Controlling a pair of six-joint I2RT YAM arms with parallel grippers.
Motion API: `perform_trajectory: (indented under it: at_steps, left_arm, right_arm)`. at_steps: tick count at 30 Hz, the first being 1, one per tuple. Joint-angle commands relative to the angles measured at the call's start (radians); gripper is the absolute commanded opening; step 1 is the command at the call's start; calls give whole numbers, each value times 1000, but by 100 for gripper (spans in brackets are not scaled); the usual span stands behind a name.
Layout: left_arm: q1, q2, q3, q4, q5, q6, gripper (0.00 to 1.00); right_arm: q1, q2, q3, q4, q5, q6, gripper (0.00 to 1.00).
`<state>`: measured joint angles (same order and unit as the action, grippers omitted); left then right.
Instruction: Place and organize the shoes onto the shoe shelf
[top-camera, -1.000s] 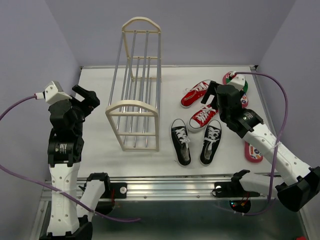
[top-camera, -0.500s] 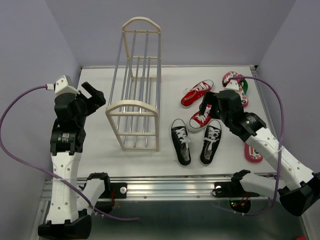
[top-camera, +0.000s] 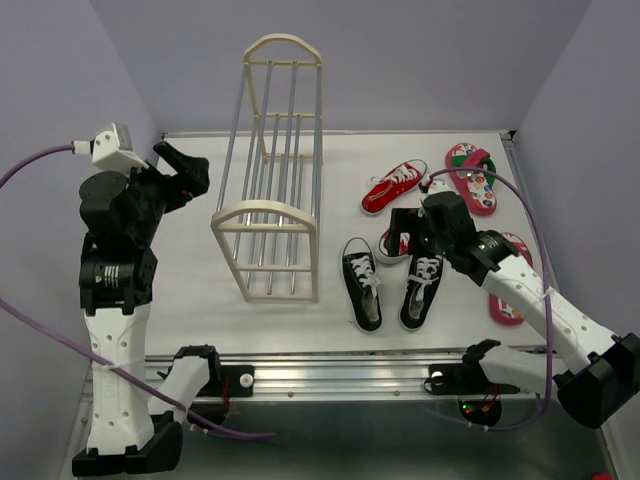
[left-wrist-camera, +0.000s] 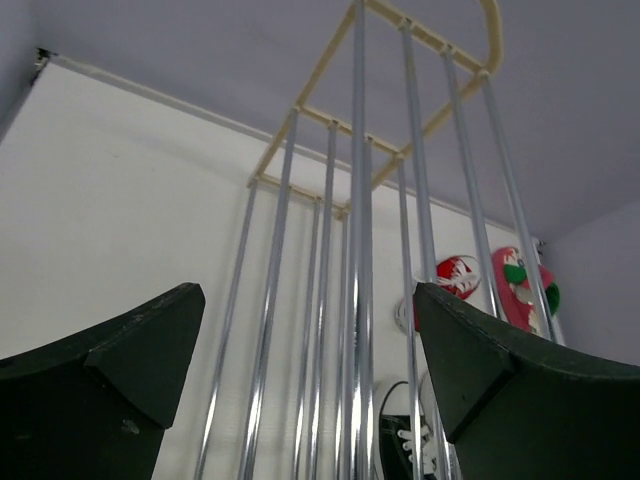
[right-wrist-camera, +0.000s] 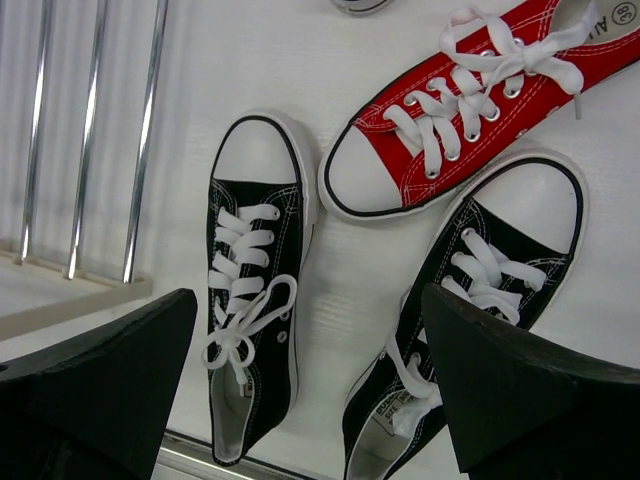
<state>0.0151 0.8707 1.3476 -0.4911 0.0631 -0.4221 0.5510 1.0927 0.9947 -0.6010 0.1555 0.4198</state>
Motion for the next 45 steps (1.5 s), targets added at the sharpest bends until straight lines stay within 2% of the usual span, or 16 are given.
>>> perform_trajectory:
  at_steps: [1, 2, 4, 9, 12, 16, 24, 25, 27, 28, 32, 34, 42, 43, 45]
  left_arm:
    - [3, 88, 44, 63, 269, 35, 99]
    - [2, 105, 47, 81, 370, 54, 99]
    - [2, 152, 64, 77, 429, 68, 99]
    - [2, 237, 99, 3, 339, 91, 99]
    - [2, 264, 84, -3, 372, 111, 98]
    - [3, 284, 73, -26, 368, 141, 80]
    - [2, 295, 38, -6, 432, 164, 60]
    - [2, 295, 36, -3, 437, 164, 53]
    - [3, 294, 24, 9, 448, 163, 48]
    - [2, 292, 21, 16, 455, 161, 42]
    - [0, 284, 5, 32, 460, 137, 37]
    - [2, 278, -1, 32, 425, 126, 30]
    - [2, 234, -60, 85, 405, 69, 14]
    - [2, 228, -68, 92, 397, 60, 7]
    - [2, 208, -97, 112, 383, 39, 0]
  right_arm:
    - [7, 2, -21, 47, -86, -62, 100]
    - [7, 4, -27, 52, -91, -65, 100]
    - [7, 6, -42, 73, -112, -70, 100]
    - [7, -17, -65, 109, -129, -75, 100]
    - [7, -17, -71, 115, -157, -79, 100]
    - [7, -4, -83, 116, -192, -69, 100]
    - [7, 15, -116, 129, -206, -53, 100]
    - [7, 15, -119, 132, -211, -47, 100]
    - [7, 22, -126, 133, -223, -47, 100]
    - [18, 27, -130, 133, -228, -44, 100]
    - [43, 45, -140, 116, -218, -27, 100]
    - [72, 50, -146, 93, -200, -13, 100]
    - [187, 38, -156, -20, -93, 69, 100]
    - [199, 36, -156, -48, -68, 89, 99]
    - [230, 27, -150, -72, -47, 108, 97]
